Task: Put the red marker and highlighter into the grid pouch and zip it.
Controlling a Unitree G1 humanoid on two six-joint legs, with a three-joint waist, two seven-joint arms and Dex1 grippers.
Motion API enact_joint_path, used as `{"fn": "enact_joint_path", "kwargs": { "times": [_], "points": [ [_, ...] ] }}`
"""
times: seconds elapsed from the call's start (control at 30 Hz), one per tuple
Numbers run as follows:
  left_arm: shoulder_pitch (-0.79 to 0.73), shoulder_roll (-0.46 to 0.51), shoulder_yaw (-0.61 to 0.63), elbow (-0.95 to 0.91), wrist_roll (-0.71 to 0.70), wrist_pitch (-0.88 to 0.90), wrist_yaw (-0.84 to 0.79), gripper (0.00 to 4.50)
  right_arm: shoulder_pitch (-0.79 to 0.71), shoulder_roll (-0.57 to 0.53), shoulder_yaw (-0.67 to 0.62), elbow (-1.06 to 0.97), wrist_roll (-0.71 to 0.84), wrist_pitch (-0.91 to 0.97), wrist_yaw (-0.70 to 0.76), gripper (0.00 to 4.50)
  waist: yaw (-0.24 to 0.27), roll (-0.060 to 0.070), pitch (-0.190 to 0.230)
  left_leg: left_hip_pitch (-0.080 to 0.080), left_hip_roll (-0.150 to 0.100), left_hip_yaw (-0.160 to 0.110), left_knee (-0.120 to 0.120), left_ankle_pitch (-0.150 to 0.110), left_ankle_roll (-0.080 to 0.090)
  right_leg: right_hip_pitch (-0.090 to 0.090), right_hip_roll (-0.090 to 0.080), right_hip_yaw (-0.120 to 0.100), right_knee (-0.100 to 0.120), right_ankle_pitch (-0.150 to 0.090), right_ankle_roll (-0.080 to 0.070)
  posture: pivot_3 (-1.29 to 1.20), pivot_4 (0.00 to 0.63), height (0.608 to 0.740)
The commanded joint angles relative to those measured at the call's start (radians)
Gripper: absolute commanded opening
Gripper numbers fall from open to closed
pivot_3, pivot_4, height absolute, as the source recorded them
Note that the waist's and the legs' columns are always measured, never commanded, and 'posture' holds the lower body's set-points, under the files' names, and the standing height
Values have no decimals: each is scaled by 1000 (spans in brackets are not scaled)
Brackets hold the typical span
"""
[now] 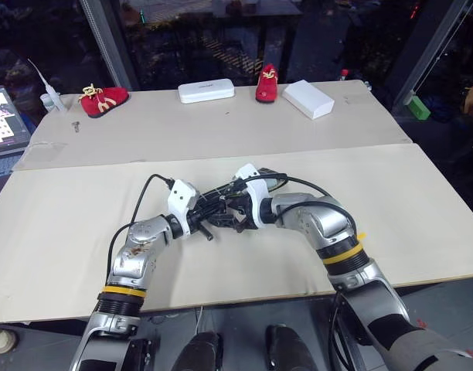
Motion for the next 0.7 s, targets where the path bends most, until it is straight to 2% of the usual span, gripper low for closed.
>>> {"fn": "enact_joint_path", "kwargs": {
  "times": [0.03, 0.33, 0.6, 0.7],
  "points": [
    [-16, 0, 5, -20, -7, -9, -2, 0, -24, -21, -34, -9, -26, -59, 13, 3115, -2, 0, 0, 0, 0, 0, 0, 0, 0, 0, 0, 0, 0, 0, 0, 0, 150, 740],
    [-10, 2, 8, -27, -9, -9, 2, 0, -24, -70, -59, -15, -36, -72, 66, 48, -6, 0, 0, 0, 0, 0, 0, 0, 0, 0, 0, 0, 0, 0, 0, 0, 150, 740],
    [-2, 8, 10, -31, -8, -8, 1, 0, -7, -153, -90, -32, -47, -90, 113, 48, -4, 0, 0, 0, 0, 0, 0, 0, 0, 0, 0, 0, 0, 0, 0, 0, 150, 740],
    [-1, 11, 11, -30, -8, -8, -1, 0, 16, -282, -120, -63, -35, -103, 209, 48, 0, 0, 0, 0, 0, 0, 0, 0, 0, 0, 0, 0, 0, 0, 0, 0, 150, 740]
  ]
}}
